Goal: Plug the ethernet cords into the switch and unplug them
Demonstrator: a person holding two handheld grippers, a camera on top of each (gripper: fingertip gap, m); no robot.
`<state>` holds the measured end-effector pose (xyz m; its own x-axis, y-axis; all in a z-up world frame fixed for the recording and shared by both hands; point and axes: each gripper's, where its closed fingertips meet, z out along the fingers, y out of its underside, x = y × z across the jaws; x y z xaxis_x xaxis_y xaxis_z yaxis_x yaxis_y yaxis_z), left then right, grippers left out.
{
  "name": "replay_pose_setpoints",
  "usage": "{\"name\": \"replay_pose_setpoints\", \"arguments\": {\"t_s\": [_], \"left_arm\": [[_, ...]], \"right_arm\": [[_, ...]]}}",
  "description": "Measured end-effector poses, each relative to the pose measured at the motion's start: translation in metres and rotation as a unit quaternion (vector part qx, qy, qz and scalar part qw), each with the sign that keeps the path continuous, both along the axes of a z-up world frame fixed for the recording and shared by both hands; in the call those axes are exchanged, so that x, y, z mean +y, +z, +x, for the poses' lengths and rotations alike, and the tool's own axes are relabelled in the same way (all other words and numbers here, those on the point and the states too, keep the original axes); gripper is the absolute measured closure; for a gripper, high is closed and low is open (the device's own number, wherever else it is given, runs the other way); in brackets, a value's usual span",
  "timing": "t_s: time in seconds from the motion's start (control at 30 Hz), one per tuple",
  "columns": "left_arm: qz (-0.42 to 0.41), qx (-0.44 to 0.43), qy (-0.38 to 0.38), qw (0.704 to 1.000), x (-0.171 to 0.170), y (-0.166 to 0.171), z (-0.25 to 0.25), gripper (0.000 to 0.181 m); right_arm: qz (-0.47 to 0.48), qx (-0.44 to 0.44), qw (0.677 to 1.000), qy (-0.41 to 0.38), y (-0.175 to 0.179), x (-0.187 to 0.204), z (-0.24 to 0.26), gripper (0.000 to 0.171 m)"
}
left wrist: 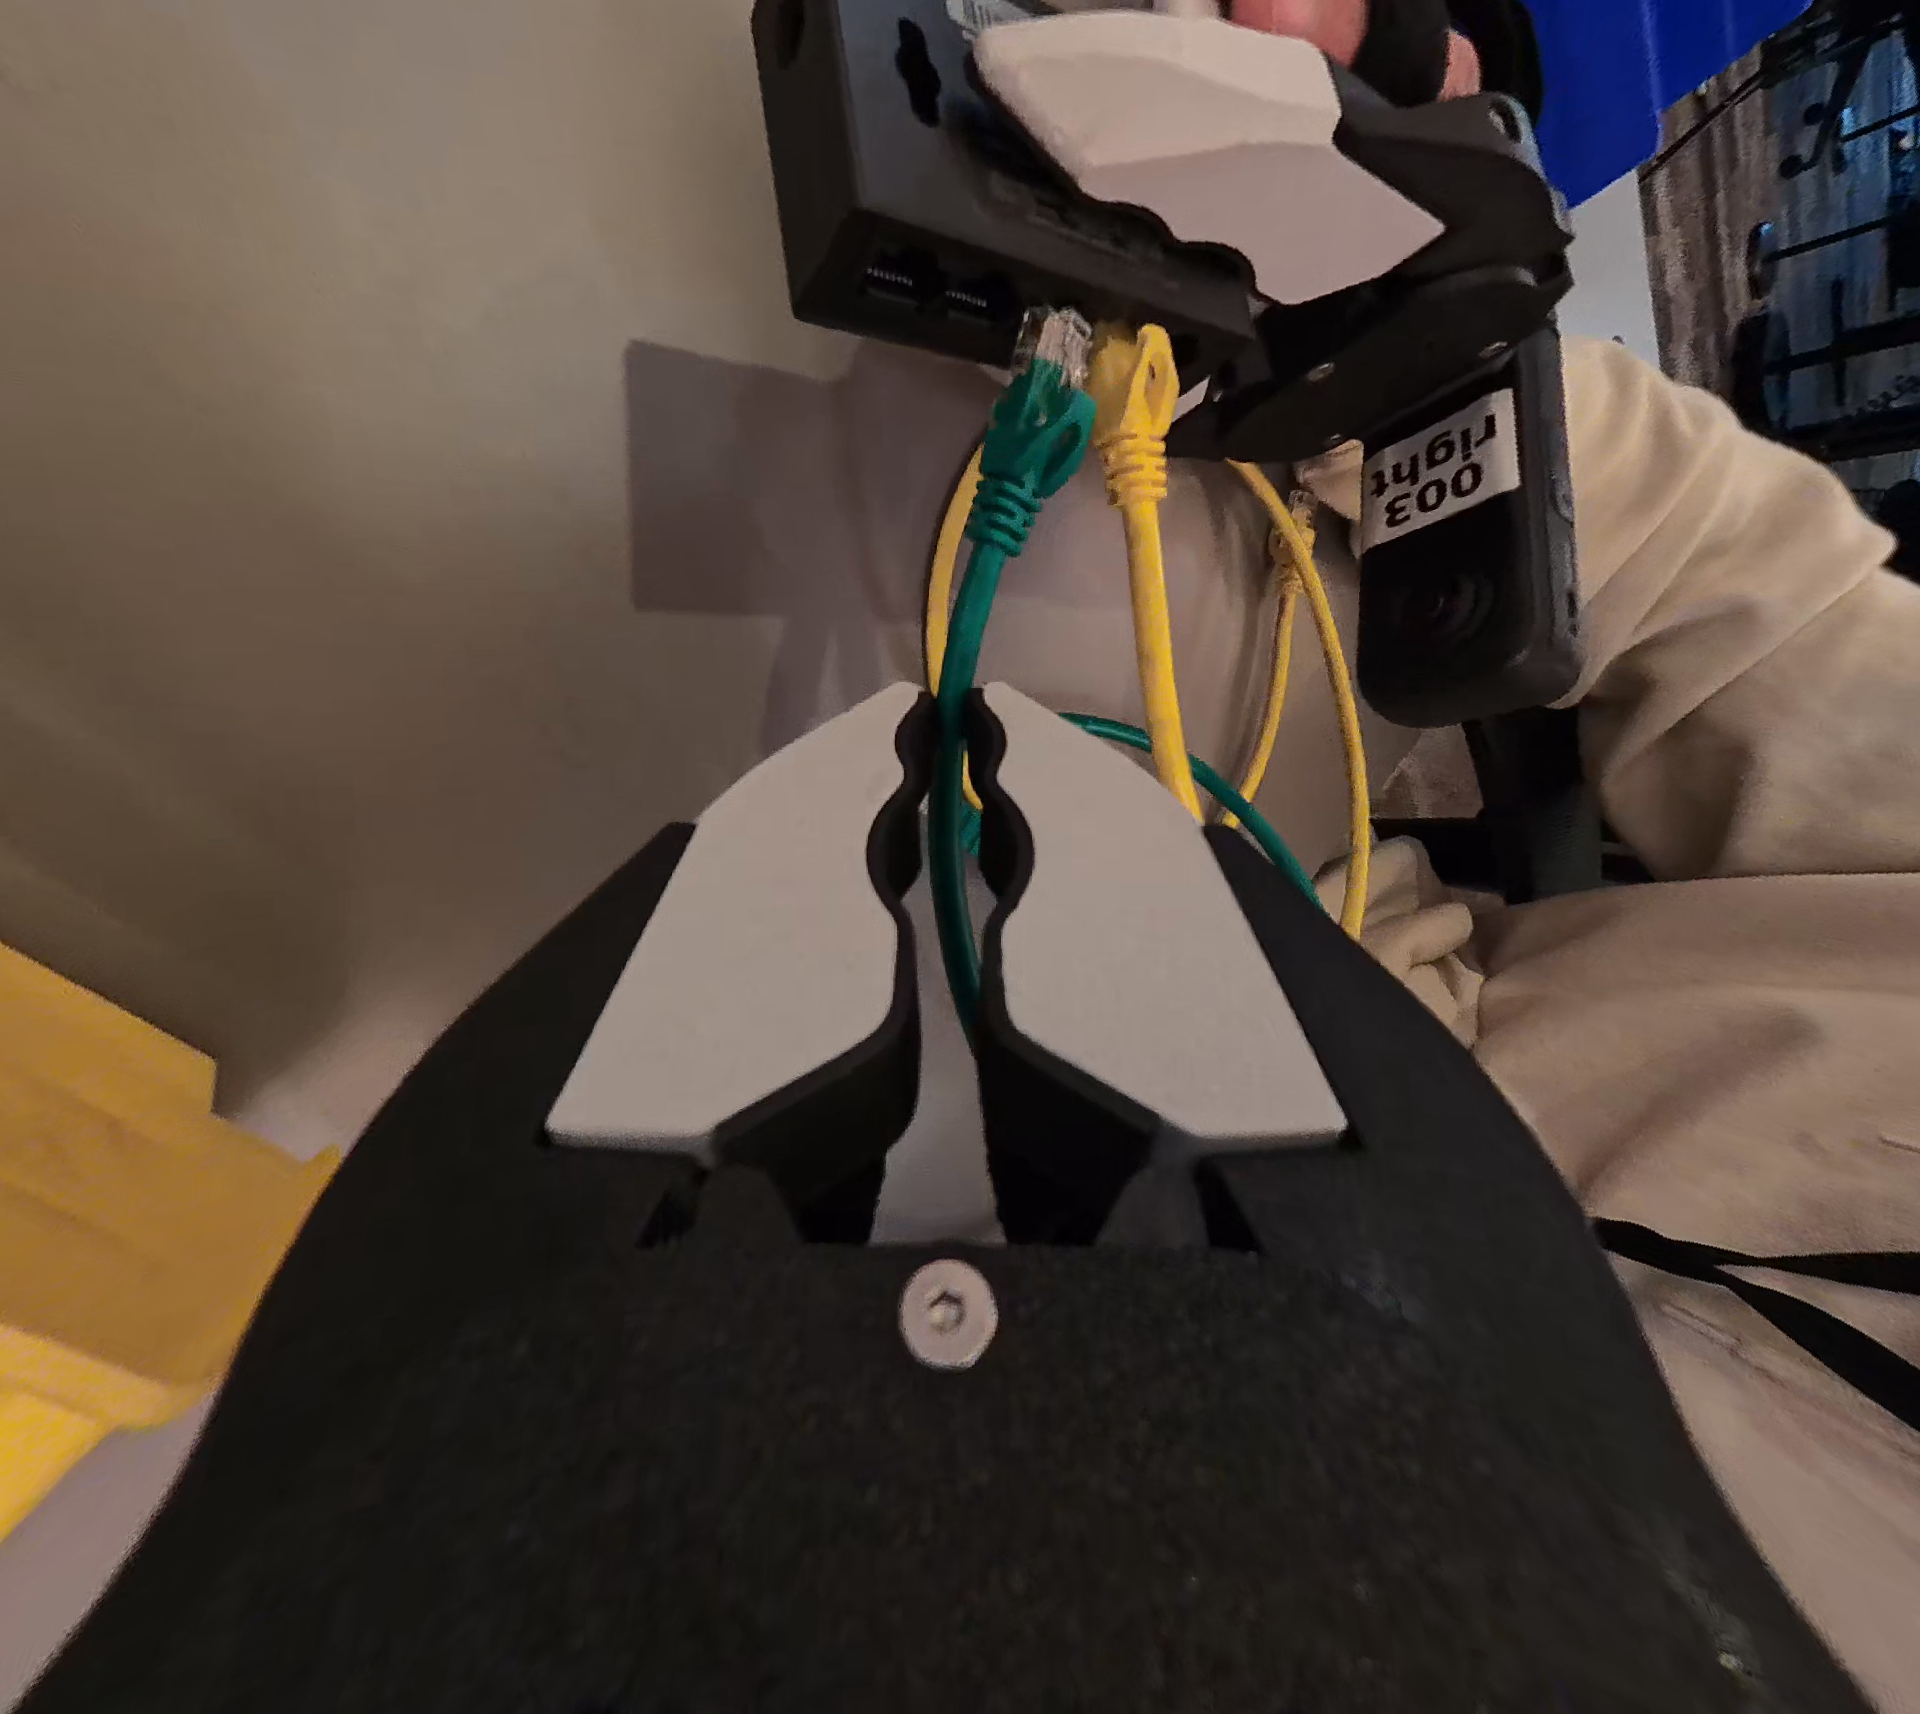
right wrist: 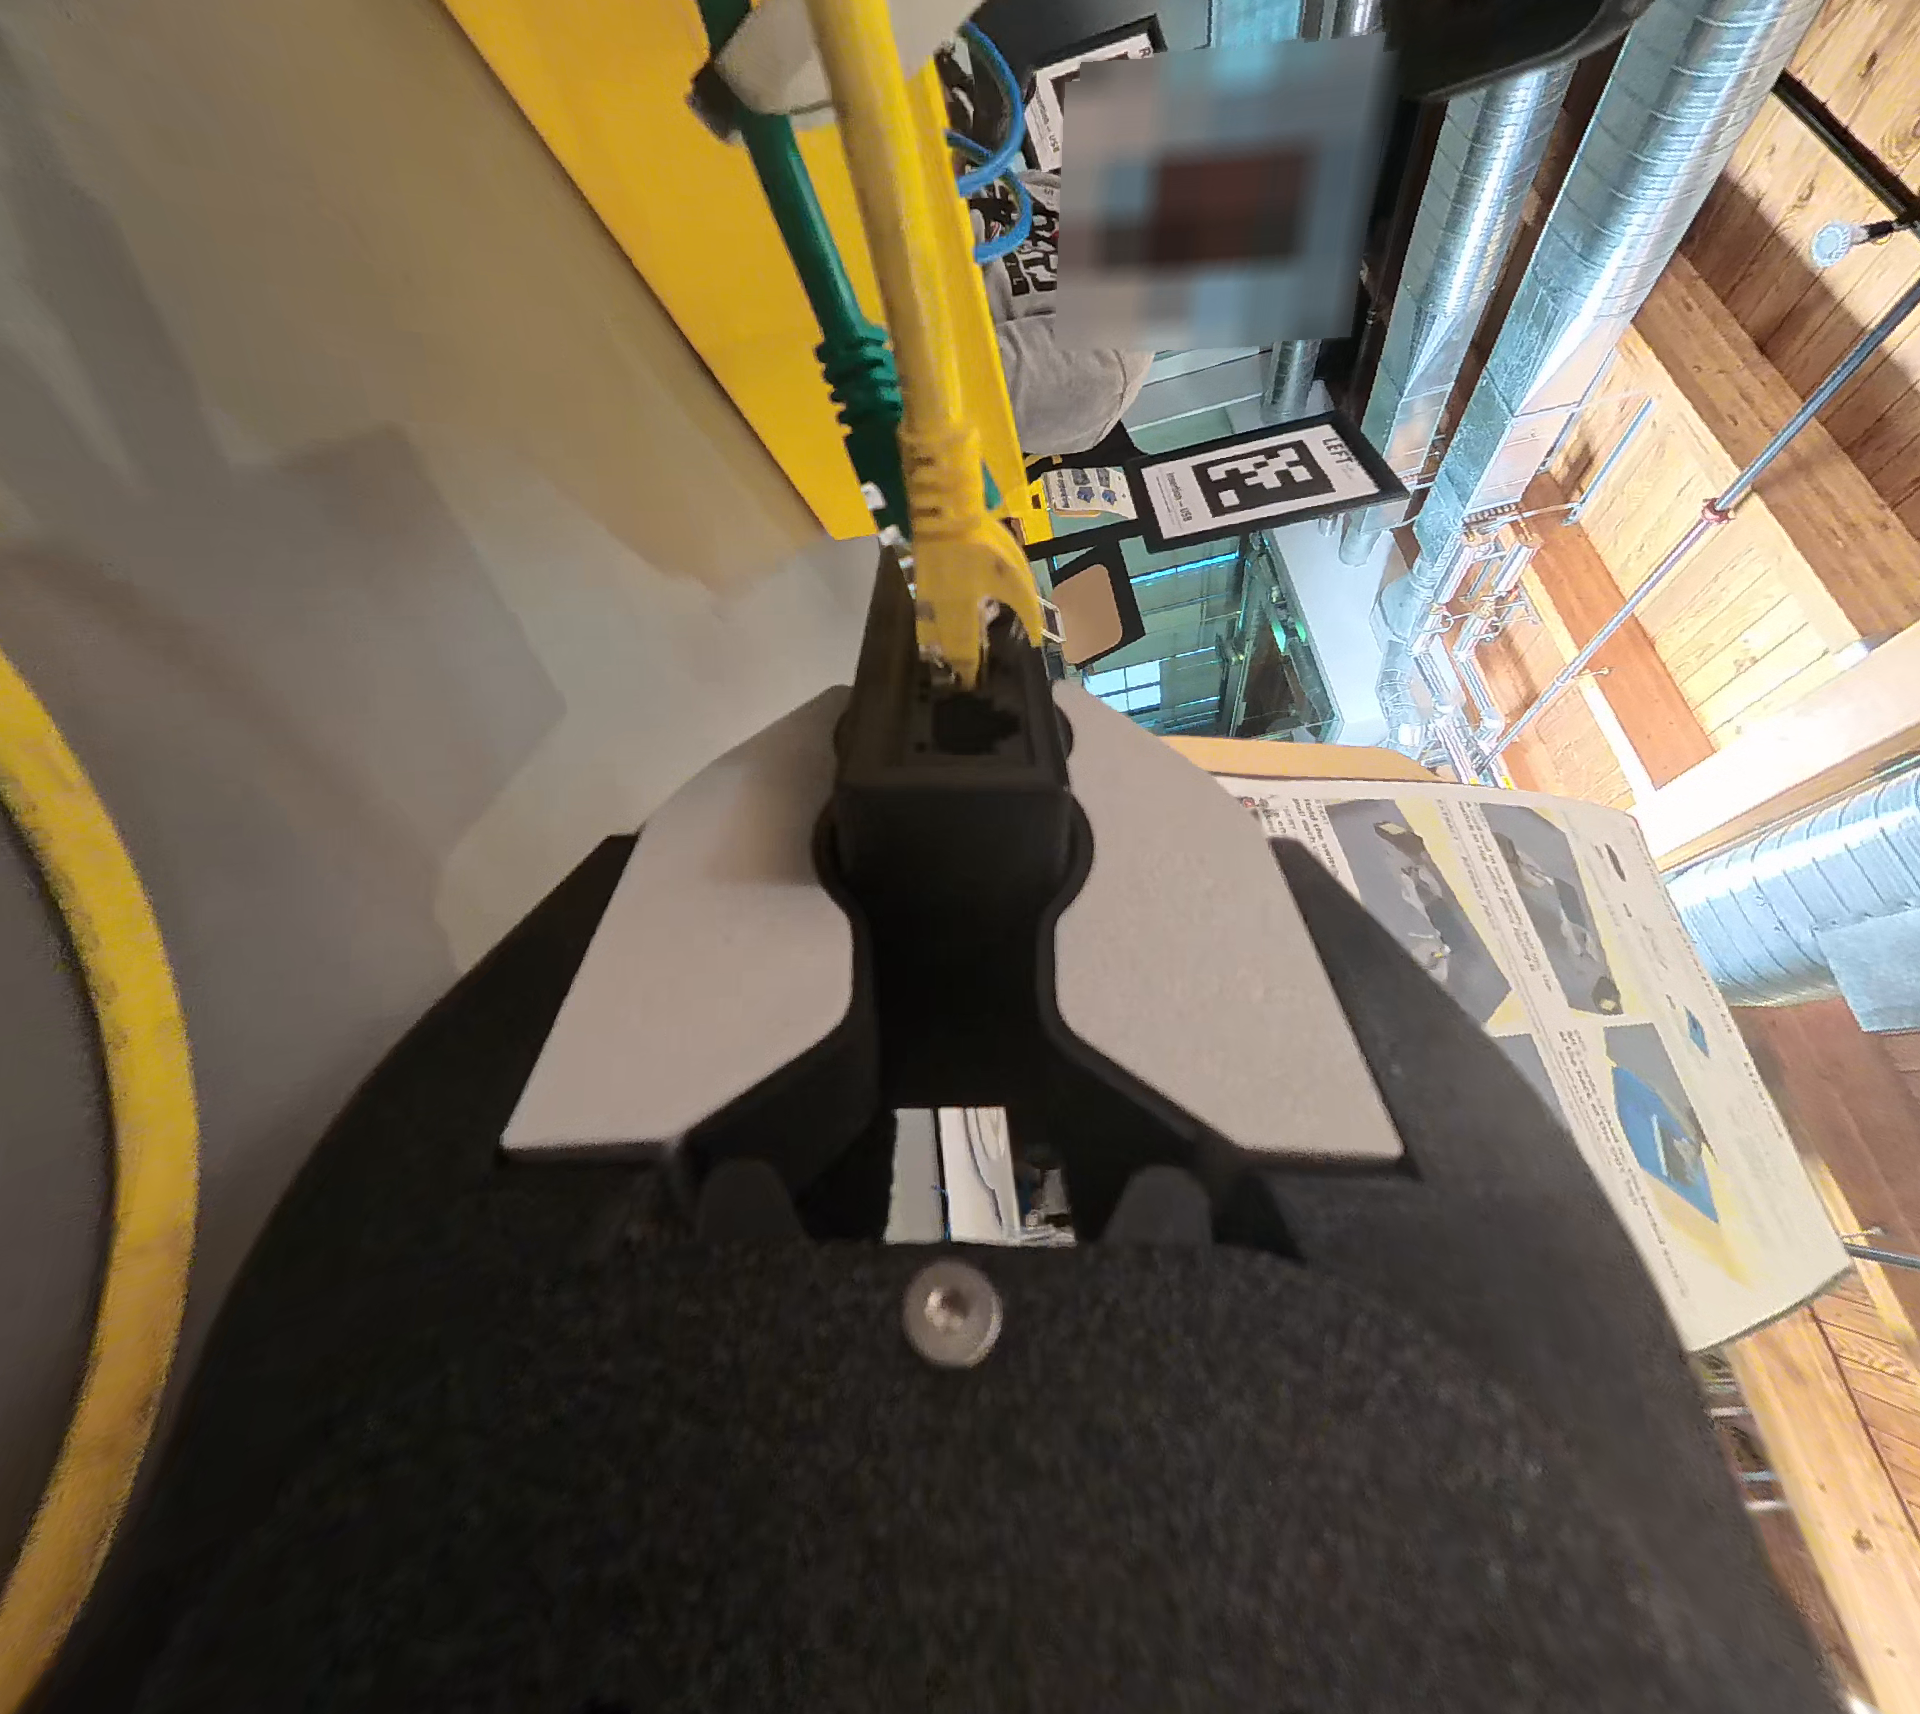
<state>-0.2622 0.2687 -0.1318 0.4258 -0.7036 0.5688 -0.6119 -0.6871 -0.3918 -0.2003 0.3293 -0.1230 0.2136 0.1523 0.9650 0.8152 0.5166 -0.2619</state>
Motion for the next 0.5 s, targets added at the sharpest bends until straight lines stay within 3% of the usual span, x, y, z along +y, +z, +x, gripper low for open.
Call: {"name": "replay_pose_setpoints", "arguments": {"t_s": [0.33, 0.5], "left_arm": [[-0.111, -0.124, 0.044, 0.985, -0.006, 0.018, 0.01, 0.176], [-0.089, -0.11, 0.055, 0.988, -0.005, 0.012, 0.009, 0.176]], "right_arm": [[0.003, -0.012, 1.0, -0.019, -0.002, 0.006, 0.005, 0.141], [0.0, -0.019, 1.0, -0.019, -0.004, 0.006, 0.004, 0.141]]}}
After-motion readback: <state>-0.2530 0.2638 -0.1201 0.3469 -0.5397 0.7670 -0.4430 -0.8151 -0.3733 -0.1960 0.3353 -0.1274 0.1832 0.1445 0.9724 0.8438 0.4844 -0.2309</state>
